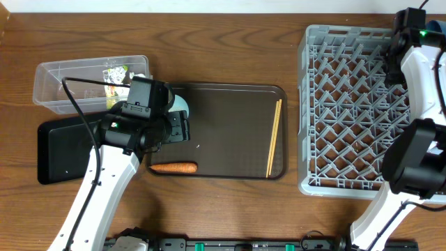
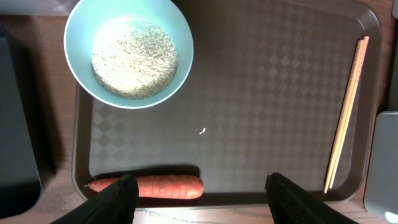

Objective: Sort waste into correct bins and load items into the dishwasher rack
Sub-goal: 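Carry the blue plate with the right gripper into the dish rack, then reach the right gripper to the tray and grasp one chopstick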

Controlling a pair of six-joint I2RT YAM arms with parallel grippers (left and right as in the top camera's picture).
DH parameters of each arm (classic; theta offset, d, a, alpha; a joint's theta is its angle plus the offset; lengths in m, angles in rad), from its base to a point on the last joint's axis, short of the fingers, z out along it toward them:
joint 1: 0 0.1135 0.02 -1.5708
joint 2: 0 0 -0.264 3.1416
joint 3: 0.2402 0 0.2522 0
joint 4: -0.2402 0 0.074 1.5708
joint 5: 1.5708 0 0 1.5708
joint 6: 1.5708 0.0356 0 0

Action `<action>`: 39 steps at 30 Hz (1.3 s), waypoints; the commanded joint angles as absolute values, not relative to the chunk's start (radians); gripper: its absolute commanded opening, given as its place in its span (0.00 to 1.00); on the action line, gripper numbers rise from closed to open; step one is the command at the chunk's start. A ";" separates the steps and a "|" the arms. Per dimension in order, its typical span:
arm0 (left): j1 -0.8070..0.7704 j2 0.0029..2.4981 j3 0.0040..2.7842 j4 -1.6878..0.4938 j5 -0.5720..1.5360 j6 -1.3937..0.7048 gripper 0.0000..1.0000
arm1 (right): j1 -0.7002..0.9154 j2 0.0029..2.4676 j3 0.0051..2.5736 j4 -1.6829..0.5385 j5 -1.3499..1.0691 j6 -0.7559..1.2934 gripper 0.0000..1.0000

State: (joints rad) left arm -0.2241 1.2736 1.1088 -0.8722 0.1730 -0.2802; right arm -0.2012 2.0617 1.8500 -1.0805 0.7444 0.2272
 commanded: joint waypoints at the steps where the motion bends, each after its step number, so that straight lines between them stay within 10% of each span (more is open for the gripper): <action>1: -0.219 1.279 1.111 -0.878 0.160 -0.266 0.69 | -0.192 1.959 1.845 -1.068 0.725 0.231 0.99; 18: -0.219 1.279 1.111 -0.879 0.160 -0.266 0.68 | -0.193 1.822 1.845 -1.051 0.620 0.166 0.99; 27: -0.219 1.279 1.111 -0.878 0.160 -0.266 0.68 | -0.153 1.718 1.845 -1.093 -0.076 0.025 0.99; 39: -0.172 1.277 1.111 -0.974 0.021 -0.267 0.68 | 0.244 1.748 1.845 -1.219 -0.147 0.153 0.86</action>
State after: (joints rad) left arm -0.2070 1.2736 1.1088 -0.9535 0.0895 -0.2798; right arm 0.1726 1.7226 1.8492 -1.2060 -0.1356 0.0940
